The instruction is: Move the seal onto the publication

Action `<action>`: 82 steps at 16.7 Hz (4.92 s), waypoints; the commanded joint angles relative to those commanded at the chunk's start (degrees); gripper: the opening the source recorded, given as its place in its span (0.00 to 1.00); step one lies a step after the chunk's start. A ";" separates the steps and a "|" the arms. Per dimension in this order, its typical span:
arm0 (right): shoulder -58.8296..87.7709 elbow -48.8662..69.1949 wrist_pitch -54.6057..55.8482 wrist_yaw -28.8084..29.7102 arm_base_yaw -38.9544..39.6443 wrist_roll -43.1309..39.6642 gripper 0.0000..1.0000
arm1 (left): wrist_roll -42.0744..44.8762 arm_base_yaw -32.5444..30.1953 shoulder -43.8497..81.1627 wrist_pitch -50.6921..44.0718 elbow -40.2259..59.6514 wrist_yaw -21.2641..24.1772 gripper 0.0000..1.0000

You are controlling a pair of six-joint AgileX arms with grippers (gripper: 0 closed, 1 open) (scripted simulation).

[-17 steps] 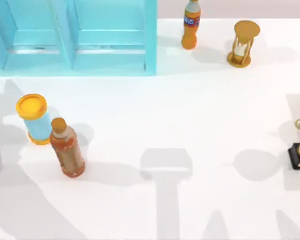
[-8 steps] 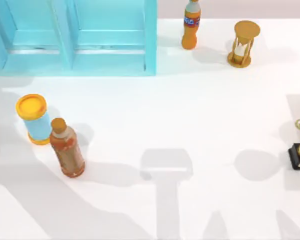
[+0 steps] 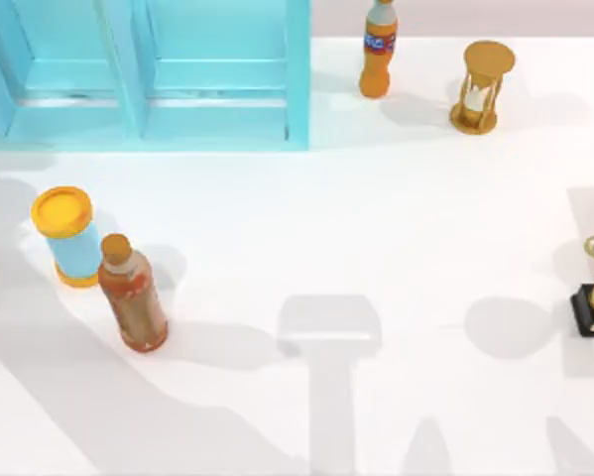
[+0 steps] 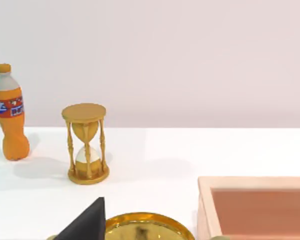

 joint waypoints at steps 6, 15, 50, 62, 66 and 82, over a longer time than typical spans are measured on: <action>0.00 0.00 0.00 0.00 0.00 0.00 1.00 | 0.00 0.00 0.00 0.00 0.00 0.00 0.40; 0.00 0.00 0.00 0.00 0.00 0.00 1.00 | 0.00 0.00 0.00 0.00 0.00 0.00 0.00; 0.00 0.00 0.00 0.00 0.00 0.00 1.00 | 10.70 20.16 -50.47 -36.18 -4.72 13.58 0.00; 0.00 0.00 0.00 0.00 0.00 0.00 1.00 | 27.17 49.19 -58.56 -30.77 70.13 17.06 0.00; 0.00 0.00 0.00 0.00 0.00 0.00 1.00 | 34.70 61.50 -61.70 -29.05 101.62 19.09 0.00; 0.00 0.00 0.00 0.00 0.00 0.00 1.00 | 56.08 94.34 -68.64 -26.61 186.19 25.57 0.00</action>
